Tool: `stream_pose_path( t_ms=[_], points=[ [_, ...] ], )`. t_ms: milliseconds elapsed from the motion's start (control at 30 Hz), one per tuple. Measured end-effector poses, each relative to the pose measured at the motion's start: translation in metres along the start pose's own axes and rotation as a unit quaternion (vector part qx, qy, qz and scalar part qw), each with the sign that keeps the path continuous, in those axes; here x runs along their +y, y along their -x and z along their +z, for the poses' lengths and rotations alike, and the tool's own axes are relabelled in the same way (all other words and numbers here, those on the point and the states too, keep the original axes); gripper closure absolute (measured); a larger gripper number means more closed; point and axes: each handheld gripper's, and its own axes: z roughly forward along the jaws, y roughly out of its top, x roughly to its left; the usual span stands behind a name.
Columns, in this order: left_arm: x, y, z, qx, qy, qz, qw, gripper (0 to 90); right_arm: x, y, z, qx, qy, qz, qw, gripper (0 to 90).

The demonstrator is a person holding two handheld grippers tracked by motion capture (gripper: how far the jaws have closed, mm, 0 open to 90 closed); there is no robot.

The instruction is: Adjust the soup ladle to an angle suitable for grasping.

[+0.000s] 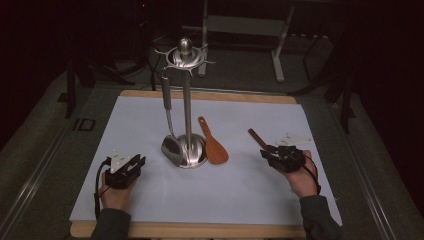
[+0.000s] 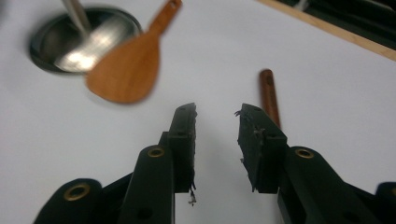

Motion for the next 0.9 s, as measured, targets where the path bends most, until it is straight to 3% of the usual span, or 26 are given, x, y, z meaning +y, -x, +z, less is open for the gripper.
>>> stream_pose_path(
  t_ms=[133,267,367,433,500,767,900],
  points=[
    [-0.003,-0.003,0.003,-0.002,-0.004,-0.011,0.9999,72.7,0.004,0.012,0.015,-0.003,-0.039,-0.005,0.9992,68.9],
    [-0.004,-0.002,0.005,-0.002,-0.006,-0.007,1.0000,71.9,0.006,0.024,0.029,-0.009,-0.074,-0.007,0.9972,70.2],
    [-0.004,-0.002,0.005,-0.001,-0.007,-0.007,1.0000,71.4,0.007,0.034,0.041,-0.020,-0.109,-0.010,0.9938,71.3],
    [-0.005,-0.002,0.005,-0.001,-0.006,-0.008,1.0000,70.9,0.007,0.036,0.043,-0.021,-0.116,-0.005,0.9930,71.8],
    [-0.005,-0.003,0.004,-0.001,-0.005,-0.011,0.9999,70.6,0.006,0.046,0.052,-0.025,-0.140,0.003,0.9899,72.5],
    [-0.005,-0.002,0.005,0.001,-0.006,-0.006,1.0000,70.2,-0.001,0.059,0.068,-0.026,-0.185,0.020,0.9822,71.8],
    [-0.005,0.000,0.005,0.004,-0.009,0.002,1.0000,70.1,-0.001,0.063,0.074,-0.018,-0.185,0.038,0.9817,70.9]
  ],
)
